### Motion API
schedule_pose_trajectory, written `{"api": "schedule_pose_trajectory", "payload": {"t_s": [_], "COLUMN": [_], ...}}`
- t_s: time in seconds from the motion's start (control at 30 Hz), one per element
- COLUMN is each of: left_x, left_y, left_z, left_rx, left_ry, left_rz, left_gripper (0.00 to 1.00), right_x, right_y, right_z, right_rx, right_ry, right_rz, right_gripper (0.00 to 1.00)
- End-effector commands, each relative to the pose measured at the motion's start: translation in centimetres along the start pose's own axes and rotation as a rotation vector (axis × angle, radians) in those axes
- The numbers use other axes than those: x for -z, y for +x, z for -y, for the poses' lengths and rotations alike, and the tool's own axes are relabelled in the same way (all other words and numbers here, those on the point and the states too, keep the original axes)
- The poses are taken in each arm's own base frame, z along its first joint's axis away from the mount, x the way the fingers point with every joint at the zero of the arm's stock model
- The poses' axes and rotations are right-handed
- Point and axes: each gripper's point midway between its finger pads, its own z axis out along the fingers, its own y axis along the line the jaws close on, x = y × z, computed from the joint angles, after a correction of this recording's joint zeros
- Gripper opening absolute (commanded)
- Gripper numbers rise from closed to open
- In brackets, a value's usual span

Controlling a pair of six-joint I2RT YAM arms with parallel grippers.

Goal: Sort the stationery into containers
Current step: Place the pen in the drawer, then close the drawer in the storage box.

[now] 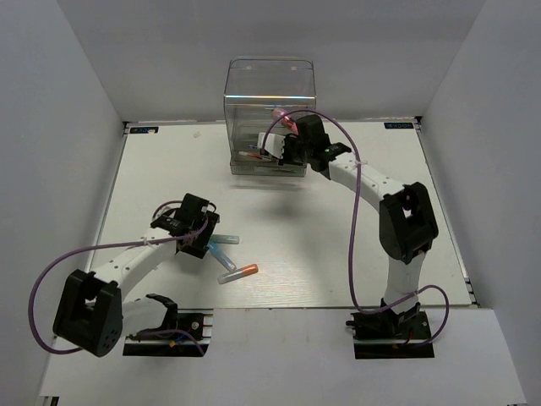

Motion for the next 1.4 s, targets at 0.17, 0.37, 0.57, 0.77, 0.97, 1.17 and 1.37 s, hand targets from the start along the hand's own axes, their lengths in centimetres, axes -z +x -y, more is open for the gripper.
{"api": "schedule_pose_trajectory", "payload": {"t_s": [0.17, 0.37, 0.57, 0.77, 0.97, 1.17, 1.37], "left_x": [-0.8, -1.9, -2.3, -2.6, -2.3, -1.8, -0.3], "left_y": [0.4, 1.3, 1.8, 1.9, 1.7, 2.3, 3.6], "left_z": [3.6, 3.8, 4.2, 4.0, 5.4, 7.1, 11.6], "left_rx": [0.027, 0.018, 0.007, -0.016, -0.036, -0.148, -0.248], "left_ry": [0.034, 0.0, -0.011, -0.032, 0.023, 0.131, 0.431], "left_rz": [-0.022, -0.061, -0.082, -0.083, -0.08, -0.112, -0.156], "left_gripper": [0.92, 0.88, 0.83, 0.82, 0.82, 0.88, 0.92], "right_x": [-0.2, 1.0, 3.3, 3.0, -0.8, -3.2, -4.1], "right_y": [-0.1, -1.4, -4.4, -3.1, 0.8, 2.7, 3.5], "right_z": [0.4, -0.1, -5.8, -9.1, -7.2, -4.4, -1.0], "right_rx": [0.004, -0.037, -0.028, -0.002, -0.028, -0.058, -0.069], "right_ry": [-0.054, -0.092, -0.368, -0.5, -0.362, -0.196, -0.02], "right_rz": [-0.007, 0.055, 0.26, 0.233, 0.06, -0.025, -0.07], "right_gripper": [0.42, 0.32, 0.0, 0.0, 0.0, 0.0, 0.0]}}
